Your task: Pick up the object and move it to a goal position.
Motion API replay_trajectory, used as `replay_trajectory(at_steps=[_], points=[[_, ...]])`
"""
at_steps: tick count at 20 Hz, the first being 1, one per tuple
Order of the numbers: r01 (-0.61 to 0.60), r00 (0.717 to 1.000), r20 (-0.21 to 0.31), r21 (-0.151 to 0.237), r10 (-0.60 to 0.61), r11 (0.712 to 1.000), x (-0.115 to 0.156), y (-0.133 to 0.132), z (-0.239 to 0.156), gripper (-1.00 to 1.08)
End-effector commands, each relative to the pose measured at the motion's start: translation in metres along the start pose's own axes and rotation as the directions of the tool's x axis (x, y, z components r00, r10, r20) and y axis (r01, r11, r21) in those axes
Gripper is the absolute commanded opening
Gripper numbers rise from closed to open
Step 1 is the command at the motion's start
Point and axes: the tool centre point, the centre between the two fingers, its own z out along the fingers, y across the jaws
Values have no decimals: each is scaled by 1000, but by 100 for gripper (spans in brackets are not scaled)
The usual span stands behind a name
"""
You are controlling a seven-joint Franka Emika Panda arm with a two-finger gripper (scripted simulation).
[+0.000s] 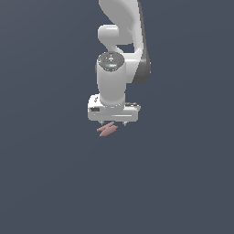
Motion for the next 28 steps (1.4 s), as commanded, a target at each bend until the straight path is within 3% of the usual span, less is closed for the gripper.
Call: replay_trajectory(at_steps=[1, 11, 20, 28], points=[[0, 1000, 0, 0, 0, 1000, 0, 0, 0, 100], [-14, 998, -59, 4, 14, 1000, 15, 17, -22, 100], [-35, 998, -56, 6, 35, 999, 13, 17, -18, 100], [-144, 988, -48, 17, 145, 989, 6, 18, -1, 100]])
